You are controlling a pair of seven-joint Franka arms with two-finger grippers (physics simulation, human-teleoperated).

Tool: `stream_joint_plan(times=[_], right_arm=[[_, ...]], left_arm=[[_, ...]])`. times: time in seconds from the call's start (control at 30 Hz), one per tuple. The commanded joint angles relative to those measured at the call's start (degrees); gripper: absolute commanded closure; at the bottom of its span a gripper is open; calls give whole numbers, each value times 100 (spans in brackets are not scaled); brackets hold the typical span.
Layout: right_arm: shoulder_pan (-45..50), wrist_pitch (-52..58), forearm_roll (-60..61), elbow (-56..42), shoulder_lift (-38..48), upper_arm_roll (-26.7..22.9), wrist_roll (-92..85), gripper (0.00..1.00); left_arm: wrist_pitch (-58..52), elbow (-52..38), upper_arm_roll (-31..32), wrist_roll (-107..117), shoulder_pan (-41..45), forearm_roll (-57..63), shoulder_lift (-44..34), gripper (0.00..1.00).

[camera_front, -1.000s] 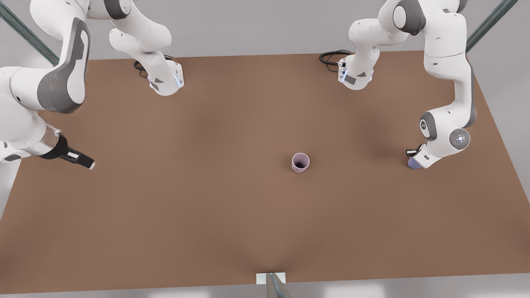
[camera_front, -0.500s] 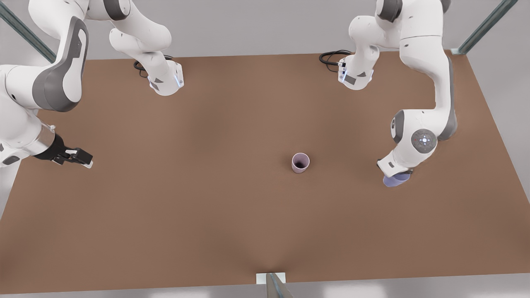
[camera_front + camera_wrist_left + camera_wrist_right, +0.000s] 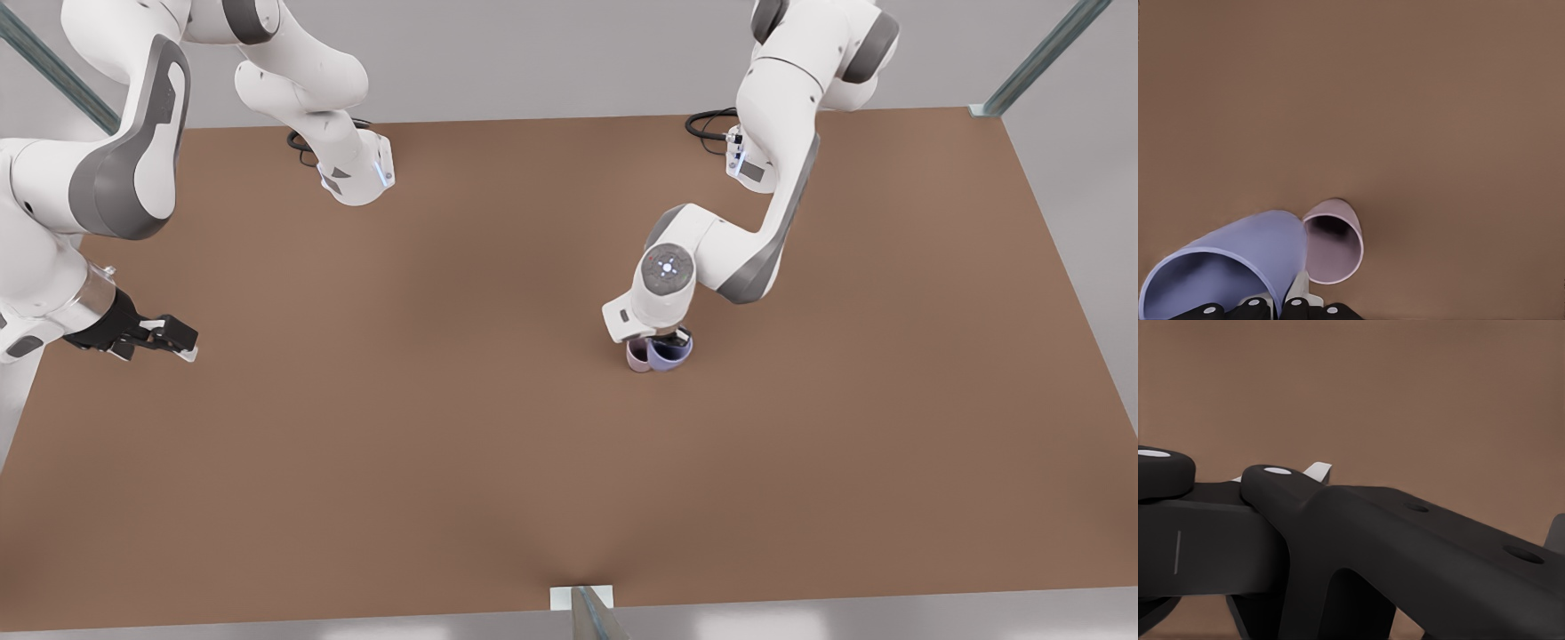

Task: Stack the cups, with the pink cup at the bottom and the purple cup at the top

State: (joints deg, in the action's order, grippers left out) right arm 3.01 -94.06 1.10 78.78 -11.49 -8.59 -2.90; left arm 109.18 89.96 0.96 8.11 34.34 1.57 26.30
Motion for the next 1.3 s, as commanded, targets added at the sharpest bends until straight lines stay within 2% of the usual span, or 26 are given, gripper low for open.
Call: stream_joint_plan(times=[0.0, 0.8, 0.87, 0.93, 1.23, 1.27], right_arm=[[7, -42, 5, -3, 6, -3, -431, 0], [-20, 46, 5, -91, 103, -99, -414, 0], [-20, 46, 14, -91, 103, -99, -405, 0], [-29, 46, 5, -91, 112, -99, -414, 0], [-20, 28, 5, -91, 103, -99, -405, 0], [-20, 28, 5, -91, 103, -99, -405, 0]], left_arm=[[-90, -5, 1, 1878, 72, -25, 7, 79], [121, -5, 1, 2072, 327, -69, 297, 78], [121, -5, 1, 2002, 318, -69, 323, 64], [121, -5, 1, 1993, 318, -60, 323, 56], [95, -14, 1, 1967, 318, -60, 314, 55], [69, -14, -8, 1967, 318, -51, 297, 42]])
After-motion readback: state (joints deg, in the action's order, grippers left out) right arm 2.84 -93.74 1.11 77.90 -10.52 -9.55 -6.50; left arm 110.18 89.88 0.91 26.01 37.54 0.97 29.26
